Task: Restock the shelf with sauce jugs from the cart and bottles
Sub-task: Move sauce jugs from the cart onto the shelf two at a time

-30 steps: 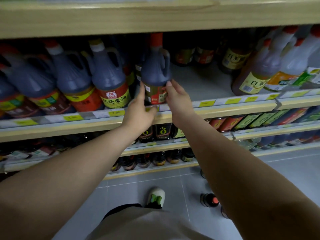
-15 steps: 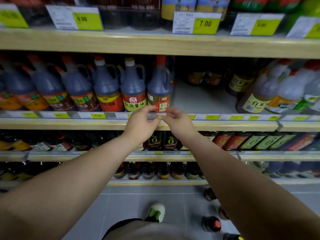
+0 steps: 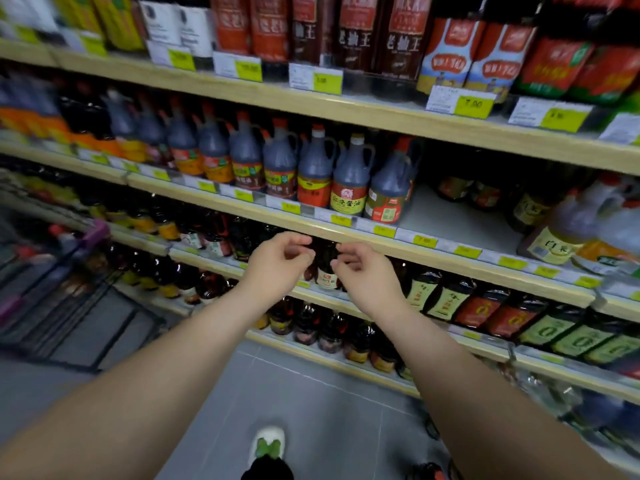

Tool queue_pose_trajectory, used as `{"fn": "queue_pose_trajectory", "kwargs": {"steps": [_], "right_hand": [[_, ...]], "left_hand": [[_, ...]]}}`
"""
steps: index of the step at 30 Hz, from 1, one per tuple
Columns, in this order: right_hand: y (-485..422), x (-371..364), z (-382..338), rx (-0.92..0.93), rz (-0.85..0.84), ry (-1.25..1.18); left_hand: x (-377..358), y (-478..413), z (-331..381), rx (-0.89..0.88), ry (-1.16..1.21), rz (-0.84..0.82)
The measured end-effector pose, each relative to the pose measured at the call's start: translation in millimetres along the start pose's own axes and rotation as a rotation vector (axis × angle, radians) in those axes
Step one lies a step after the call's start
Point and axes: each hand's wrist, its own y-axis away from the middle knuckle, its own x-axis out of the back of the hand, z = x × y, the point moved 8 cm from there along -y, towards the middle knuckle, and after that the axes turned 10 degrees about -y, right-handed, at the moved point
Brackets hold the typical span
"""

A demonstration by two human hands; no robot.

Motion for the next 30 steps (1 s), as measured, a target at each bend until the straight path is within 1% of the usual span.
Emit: {"fn": "queue_pose_trajectory", "kwargs": {"steps": [3,7,9,12,14,19,24,30], "right_hand": [[17,-47,-23,0.041,-0.088,-0.031],[36,-122,-57,0.12,-0.212,-0.025],[49,-167,-78,0.165,-0.275,-0.012],[66,-225,-107,0.22,-0.337,-0.005],[86,-279,-132,0.25,-0.391,-0.001],[124,-394,-174,0.286,-0.419,-0.008],[155,-500,-206,0.247,-0.428,-0.078],[156,-562,-220,0.225,-0.421,-0.044]], "left_hand": [[51,29,-21,0.025,0.017,0.062],[126,66,-58,0.095,0.033,0.189],[170,88,-83,0.121,0.047,0.268],[226,114,-117,0.163,0.044,0.337],[276,137,-146,0.176,0.057,0.394],[378,181,-207,0.22,0.05,0.454],[479,211,-257,0.231,-0.036,0.485],[540,216,-299,0.282,-0.074,0.46]]}}
